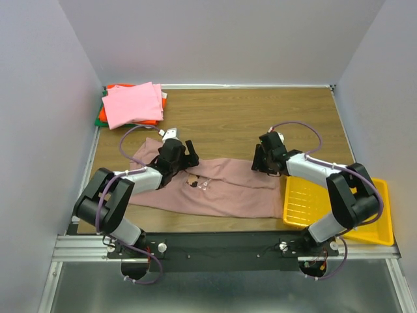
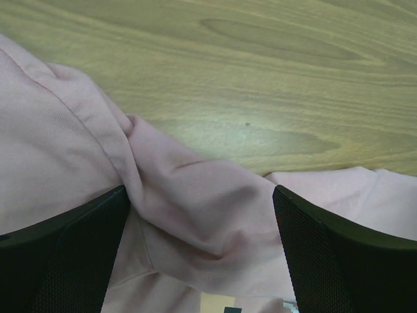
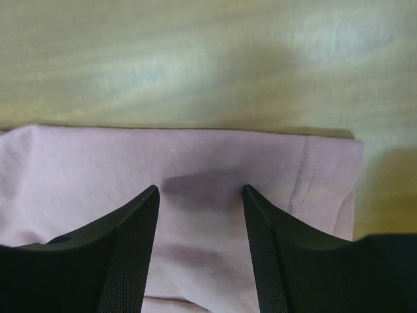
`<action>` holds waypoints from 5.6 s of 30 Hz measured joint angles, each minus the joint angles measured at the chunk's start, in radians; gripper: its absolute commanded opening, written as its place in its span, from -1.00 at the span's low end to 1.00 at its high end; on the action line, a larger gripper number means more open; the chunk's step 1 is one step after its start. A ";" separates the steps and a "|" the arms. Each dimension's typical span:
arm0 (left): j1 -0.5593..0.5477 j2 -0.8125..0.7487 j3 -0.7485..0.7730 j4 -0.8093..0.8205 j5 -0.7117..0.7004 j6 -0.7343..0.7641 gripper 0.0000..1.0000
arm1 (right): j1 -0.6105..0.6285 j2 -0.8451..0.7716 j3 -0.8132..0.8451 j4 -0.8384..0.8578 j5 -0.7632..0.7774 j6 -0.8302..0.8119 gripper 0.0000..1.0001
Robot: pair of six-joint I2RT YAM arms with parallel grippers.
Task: Fold and stack the t-shirts
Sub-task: Fold the tshirt
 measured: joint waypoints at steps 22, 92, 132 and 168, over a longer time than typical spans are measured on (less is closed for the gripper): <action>0.000 0.044 0.206 -0.063 -0.006 0.079 0.97 | -0.101 0.289 0.349 -0.024 0.127 -0.109 0.40; -0.030 -0.022 0.080 -0.346 -0.212 0.075 -1.00 | -0.100 -0.297 -0.066 0.195 -0.153 -0.169 0.53; -0.011 -0.307 0.081 -0.501 -0.203 -0.015 0.57 | -0.101 -0.206 -0.066 0.195 -0.127 -0.168 0.53; 0.049 0.031 0.260 -0.397 -0.191 0.001 -0.21 | -0.101 -0.190 -0.066 0.195 -0.135 -0.169 0.53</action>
